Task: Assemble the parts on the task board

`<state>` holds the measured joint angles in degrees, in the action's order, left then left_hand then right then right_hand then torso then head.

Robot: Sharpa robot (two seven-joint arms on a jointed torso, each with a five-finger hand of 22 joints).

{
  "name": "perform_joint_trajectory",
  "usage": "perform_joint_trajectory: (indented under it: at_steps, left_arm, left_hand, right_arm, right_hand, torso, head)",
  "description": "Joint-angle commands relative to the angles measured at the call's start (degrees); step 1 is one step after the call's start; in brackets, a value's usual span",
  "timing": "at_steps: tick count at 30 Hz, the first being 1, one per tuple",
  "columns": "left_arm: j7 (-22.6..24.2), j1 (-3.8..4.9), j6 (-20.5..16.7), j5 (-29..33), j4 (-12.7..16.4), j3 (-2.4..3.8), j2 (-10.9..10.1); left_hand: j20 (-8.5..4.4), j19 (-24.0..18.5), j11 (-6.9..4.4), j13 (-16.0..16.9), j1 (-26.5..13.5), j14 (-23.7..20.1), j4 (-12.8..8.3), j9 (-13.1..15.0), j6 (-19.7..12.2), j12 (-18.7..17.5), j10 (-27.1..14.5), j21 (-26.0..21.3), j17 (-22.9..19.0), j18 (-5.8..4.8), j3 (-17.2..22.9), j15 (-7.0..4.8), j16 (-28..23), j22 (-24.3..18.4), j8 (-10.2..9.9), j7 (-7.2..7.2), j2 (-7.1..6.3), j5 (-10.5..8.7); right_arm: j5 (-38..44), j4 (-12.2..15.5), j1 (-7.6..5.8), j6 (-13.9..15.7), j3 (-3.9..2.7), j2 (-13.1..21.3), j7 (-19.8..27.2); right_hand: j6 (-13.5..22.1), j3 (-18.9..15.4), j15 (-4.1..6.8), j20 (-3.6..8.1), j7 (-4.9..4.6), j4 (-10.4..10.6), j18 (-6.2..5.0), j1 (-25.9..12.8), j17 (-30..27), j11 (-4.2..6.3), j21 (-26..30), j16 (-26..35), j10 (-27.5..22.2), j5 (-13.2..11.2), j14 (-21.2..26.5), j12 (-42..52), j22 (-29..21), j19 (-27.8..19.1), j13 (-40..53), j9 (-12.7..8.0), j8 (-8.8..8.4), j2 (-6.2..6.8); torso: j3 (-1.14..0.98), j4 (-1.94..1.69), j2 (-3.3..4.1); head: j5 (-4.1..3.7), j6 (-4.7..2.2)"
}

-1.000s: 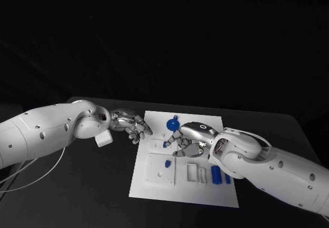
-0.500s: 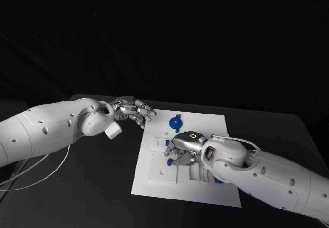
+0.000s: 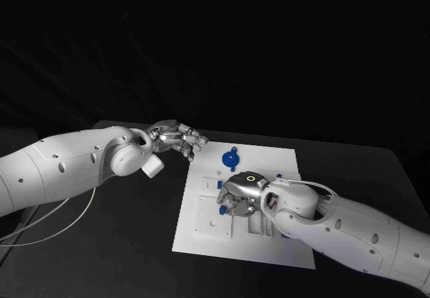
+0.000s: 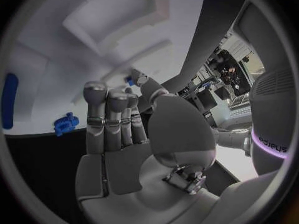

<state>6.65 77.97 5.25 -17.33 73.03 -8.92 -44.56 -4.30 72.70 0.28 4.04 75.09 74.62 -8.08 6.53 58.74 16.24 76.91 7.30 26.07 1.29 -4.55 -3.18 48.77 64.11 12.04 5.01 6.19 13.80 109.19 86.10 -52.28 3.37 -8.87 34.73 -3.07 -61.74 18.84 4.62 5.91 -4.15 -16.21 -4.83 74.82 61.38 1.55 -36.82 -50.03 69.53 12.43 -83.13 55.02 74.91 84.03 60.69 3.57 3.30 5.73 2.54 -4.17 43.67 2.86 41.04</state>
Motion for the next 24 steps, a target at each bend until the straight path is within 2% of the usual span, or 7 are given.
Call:
perform_joint_trajectory:
  at_steps: [1, 5, 16, 24]
  left_arm:
    - [1.33, 0.06, -0.9, 0.91, 0.13, 0.03, 0.0]
    - [1.21, 0.06, -0.9, 0.96, 0.07, 0.03, -0.03]
    - [0.78, 0.06, -0.62, 0.99, 0.08, 0.02, -0.05]
    - [0.53, 0.06, -0.53, 1.0, 0.11, 0.02, -0.08]
  left_hand:
    - [-0.09, 0.45, 0.08, -0.05, 0.26, 0.22, 0.25, -0.12, 0.07, -0.3, -0.13, -0.27, 0.09, 0.36, -0.27, 0.01, -0.28, -0.01, 0.27, 0.14, 0.35, 0.09]
    - [-0.08, 0.5, 0.1, -0.05, 0.19, 0.25, 0.35, -0.22, -0.02, -0.32, -0.13, -0.32, 0.12, 0.37, -0.32, 0.02, -0.33, -0.01, 0.31, 0.17, 0.36, 0.06]
    - [-0.06, 0.56, 0.13, -0.06, 0.12, 0.26, 0.5, -0.38, -0.24, -0.36, -0.16, -0.43, 0.14, 0.39, -0.38, 0.04, -0.45, -0.03, 0.34, 0.23, 0.34, -0.02]
    - [-0.03, 0.71, 0.15, -0.04, -0.02, 0.34, 0.88, -0.61, -0.4, -0.35, -0.14, -0.65, 0.24, 0.41, -0.53, 0.06, -0.63, -0.05, 0.63, 0.23, 0.33, -0.41]
  right_arm:
    - [1.46, -0.1, 0.08, -1.47, 0.15, -0.04, -0.21]
    - [1.17, 0.05, 0.07, -1.58, 0.24, 0.02, 0.21]
    - [0.92, -0.14, 0.07, -1.97, 0.65, -0.04, 0.51]
    - [0.97, -0.35, 0.07, -2.22, 1.28, -0.16, 0.42]
  right_hand:
    - [0.02, 0.28, 0.28, 0.16, 0.18, 0.01, 0.7, -0.15, 0.03, 0.4, -0.22, -0.3, 0.02, -0.2, -0.16, 0.37, 1.84, 2.91, 0.08, 0.04, 0.27, 0.38]
    - [-0.7, 0.41, 0.38, 0.25, 0.31, 0.02, 0.8, -0.29, 0.03, 0.43, -0.14, -0.27, 0.08, -0.35, -0.13, 0.46, 1.85, 2.91, 0.18, 0.05, 0.27, 0.29]
    - [-1.29, 0.13, 0.48, 0.35, 0.48, 0.02, 0.9, -0.42, 0.01, 0.47, 0.05, -0.16, -0.02, -1.66, -0.06, 0.41, 1.85, 2.89, 0.19, 0.03, 0.23, 0.18]
    - [-2.17, -2.7, 0.41, 0.33, 0.53, 0.29, 0.97, -1.22, 0.05, 0.38, 0.22, -0.18, 0.09, -0.96, -0.11, 0.62, 1.82, 2.95, 0.41, 0.04, 0.21, -0.28]
  torso:
    - [-0.02, 0.07, 0.0]
    - [-0.07, 0.07, 0.0]
    - [-0.02, 0.06, -0.01]
    - [0.0, 0.0, -0.01]
  head:
    - [-0.01, 0.17]
    - [0.02, 0.21]
    - [-0.17, 0.32]
    - [-0.19, 0.5]
